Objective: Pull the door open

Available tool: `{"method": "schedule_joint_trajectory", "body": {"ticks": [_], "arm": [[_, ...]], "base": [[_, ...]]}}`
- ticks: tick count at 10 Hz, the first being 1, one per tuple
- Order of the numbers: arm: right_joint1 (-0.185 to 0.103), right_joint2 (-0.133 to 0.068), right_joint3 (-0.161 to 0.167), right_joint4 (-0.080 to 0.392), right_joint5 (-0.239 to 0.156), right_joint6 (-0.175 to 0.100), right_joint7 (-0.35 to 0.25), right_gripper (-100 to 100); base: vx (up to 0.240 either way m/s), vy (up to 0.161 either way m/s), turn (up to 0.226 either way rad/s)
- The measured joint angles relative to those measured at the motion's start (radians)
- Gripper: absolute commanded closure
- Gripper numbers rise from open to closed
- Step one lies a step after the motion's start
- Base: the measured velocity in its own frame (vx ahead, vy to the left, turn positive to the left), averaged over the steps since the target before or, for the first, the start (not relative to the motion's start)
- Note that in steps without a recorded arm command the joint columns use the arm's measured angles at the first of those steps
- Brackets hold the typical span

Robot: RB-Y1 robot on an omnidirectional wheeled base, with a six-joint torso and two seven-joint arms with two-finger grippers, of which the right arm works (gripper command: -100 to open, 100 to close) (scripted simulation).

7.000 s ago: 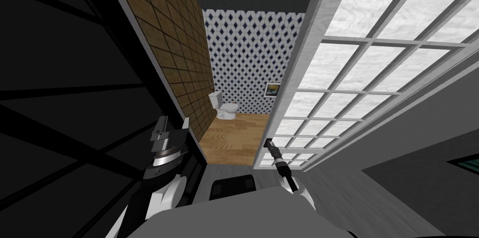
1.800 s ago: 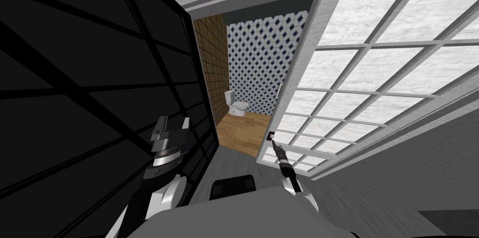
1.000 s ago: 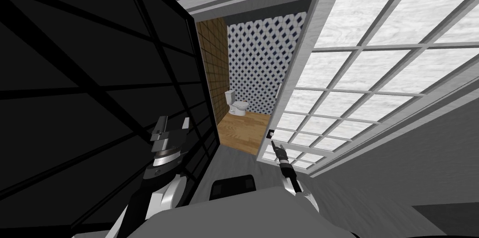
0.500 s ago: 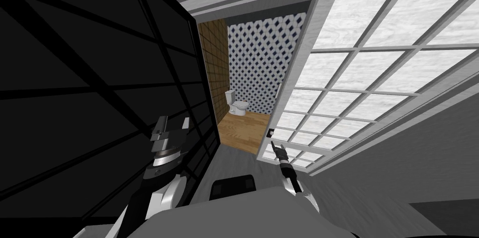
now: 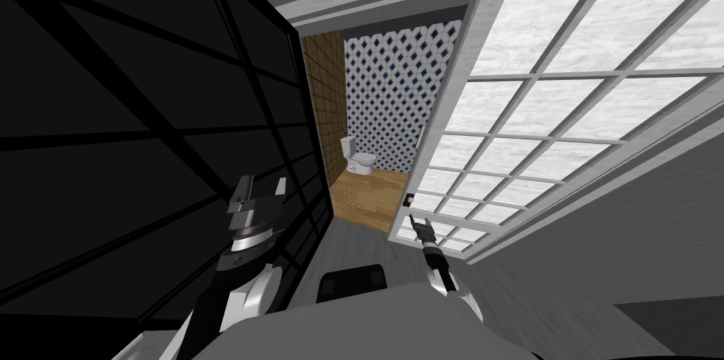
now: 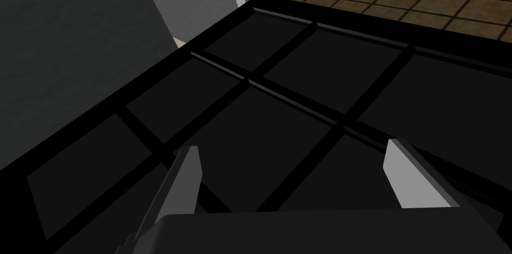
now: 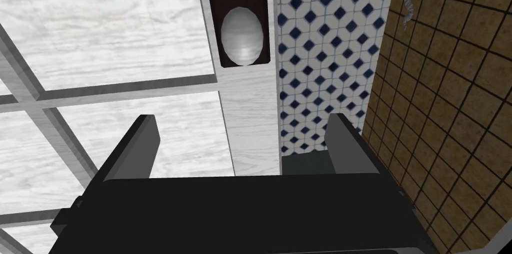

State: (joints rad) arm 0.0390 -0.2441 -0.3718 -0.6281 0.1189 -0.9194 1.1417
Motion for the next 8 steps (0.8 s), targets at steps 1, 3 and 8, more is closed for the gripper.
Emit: {"method": "schedule_joint_trajectory", "body": {"ticks": [1,3,8], "arm": [[0.000,0.001,-0.003,0.001,0.004,0.001,0.027,-100],[-0.002,0.001,-0.009,0.005,0.010,0.000,0.071,-100],[-0.007,0.004,-0.016,0.009,0.011,0.002,0.101,-100]], "base": [[-0.024,0.019,-0.003],[-0.022,0.014,-0.001],[0.124,-0.046,0.021]]}}
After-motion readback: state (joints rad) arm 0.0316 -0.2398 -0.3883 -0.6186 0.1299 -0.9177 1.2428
